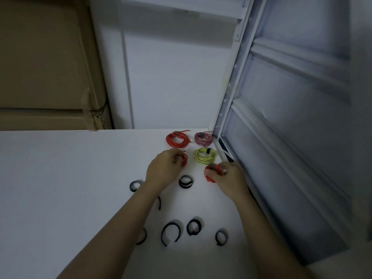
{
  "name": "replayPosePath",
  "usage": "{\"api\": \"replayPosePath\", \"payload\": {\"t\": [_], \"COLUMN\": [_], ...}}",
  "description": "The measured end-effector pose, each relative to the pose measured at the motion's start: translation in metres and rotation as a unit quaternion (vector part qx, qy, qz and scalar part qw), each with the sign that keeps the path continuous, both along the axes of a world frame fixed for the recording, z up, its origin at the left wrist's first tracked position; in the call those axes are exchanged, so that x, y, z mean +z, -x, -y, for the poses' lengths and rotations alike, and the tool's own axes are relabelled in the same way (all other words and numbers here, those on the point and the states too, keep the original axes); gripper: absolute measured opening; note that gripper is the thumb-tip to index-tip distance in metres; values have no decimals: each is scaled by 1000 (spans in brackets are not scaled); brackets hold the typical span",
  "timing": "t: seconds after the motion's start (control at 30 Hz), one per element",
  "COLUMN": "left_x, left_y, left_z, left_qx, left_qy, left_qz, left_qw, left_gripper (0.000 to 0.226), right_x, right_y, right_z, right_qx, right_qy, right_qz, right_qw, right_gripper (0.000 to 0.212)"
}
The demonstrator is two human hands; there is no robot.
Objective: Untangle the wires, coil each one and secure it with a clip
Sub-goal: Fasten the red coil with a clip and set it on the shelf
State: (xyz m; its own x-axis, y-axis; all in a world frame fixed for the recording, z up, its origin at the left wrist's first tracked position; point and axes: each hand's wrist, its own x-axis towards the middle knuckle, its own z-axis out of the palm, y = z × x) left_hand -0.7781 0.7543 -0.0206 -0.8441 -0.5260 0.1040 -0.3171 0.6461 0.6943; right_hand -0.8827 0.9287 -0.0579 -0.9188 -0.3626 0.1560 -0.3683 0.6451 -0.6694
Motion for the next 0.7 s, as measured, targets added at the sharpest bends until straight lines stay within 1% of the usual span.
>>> {"api": "replayPosePath", "payload": {"t": [0.23, 0.33, 0.4, 0.47, 0.53, 0.57, 0.63, 0.7], "left_x": [3, 4, 5, 7, 8, 8, 8, 13], "left_y": [0, -4, -11, -23, -37, -46, -68, -99], "left_z": [-3, -8, -8, -1, 11, 21, 47, 81], "left_qx": [14, 17, 23, 36, 61, 79, 119, 170], "left_qy": [-1, 14, 33, 65, 112, 148, 235, 292], "left_qz": [-2, -6, -18, -27, -29, -27, -10, 16], "left_qw": [1000, 1000, 999, 997, 991, 985, 965, 941], "left_gripper": [31, 31, 30, 30, 30, 30, 28, 29], "right_x": [-6, -5, 1, 11, 19, 23, 33, 40], "right_y": [-4, -6, -12, -22, -32, -36, -47, -59], "right_z": [1, 1, 0, 2, 15, 26, 56, 95], "right_qx": [16, 18, 9, 4, 42, 65, 117, 176], "right_qy": [-70, -106, -103, -57, -8, 3, -9, -35], "right_qz": [-37, -45, -71, -154, -245, -265, -262, -248], "right_qw": [997, 993, 992, 986, 969, 962, 958, 952], "right_gripper": [38, 41, 45, 48, 40, 36, 32, 33]}}
